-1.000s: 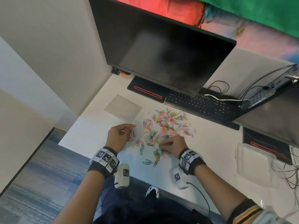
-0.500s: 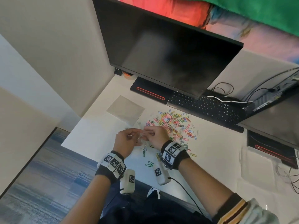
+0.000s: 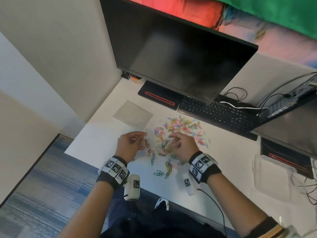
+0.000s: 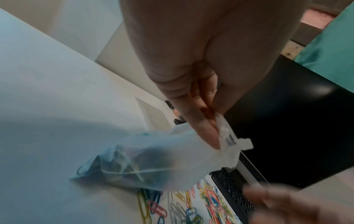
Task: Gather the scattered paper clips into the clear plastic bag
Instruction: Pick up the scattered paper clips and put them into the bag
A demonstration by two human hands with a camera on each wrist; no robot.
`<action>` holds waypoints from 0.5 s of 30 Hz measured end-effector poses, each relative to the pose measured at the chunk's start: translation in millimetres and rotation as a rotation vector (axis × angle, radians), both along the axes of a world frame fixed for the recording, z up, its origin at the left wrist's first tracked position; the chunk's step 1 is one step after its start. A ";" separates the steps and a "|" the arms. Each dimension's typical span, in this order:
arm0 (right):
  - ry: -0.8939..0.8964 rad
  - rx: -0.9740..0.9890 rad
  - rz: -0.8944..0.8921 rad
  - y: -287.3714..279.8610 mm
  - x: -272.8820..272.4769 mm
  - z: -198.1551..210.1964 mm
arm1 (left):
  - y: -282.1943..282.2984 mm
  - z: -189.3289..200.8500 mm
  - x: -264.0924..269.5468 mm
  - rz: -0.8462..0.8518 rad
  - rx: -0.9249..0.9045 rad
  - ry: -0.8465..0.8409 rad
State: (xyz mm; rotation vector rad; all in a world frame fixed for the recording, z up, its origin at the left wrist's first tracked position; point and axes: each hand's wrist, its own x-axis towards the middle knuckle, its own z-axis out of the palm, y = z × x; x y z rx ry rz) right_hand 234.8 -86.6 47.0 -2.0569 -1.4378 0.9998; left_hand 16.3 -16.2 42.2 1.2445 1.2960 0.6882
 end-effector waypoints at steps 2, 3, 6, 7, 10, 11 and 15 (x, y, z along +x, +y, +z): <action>-0.095 -0.268 0.096 -21.4 13.1 -15.8 | 4.1 -2.9 -6.3 0.009 0.004 0.011; -0.113 -0.352 0.129 -31.1 14.4 -23.1 | 5.9 -4.2 -9.3 0.012 0.009 0.016; -0.102 -0.381 0.181 -47.8 1.6 -41.1 | 8.7 -6.6 -14.9 0.028 0.030 0.026; -0.108 -0.352 0.200 -50.0 -5.5 -45.9 | 8.7 -6.9 -16.2 0.040 0.032 0.026; -0.112 -0.233 0.191 -47.2 -18.5 -61.3 | 8.8 -7.1 -20.3 0.065 0.034 0.022; -0.091 -0.185 0.165 -44.4 -19.3 -64.0 | 9.0 -6.9 -21.8 0.068 0.031 0.015; -0.184 -0.039 0.135 -34.2 -13.0 -70.2 | 10.4 -7.8 -25.6 0.062 0.029 0.009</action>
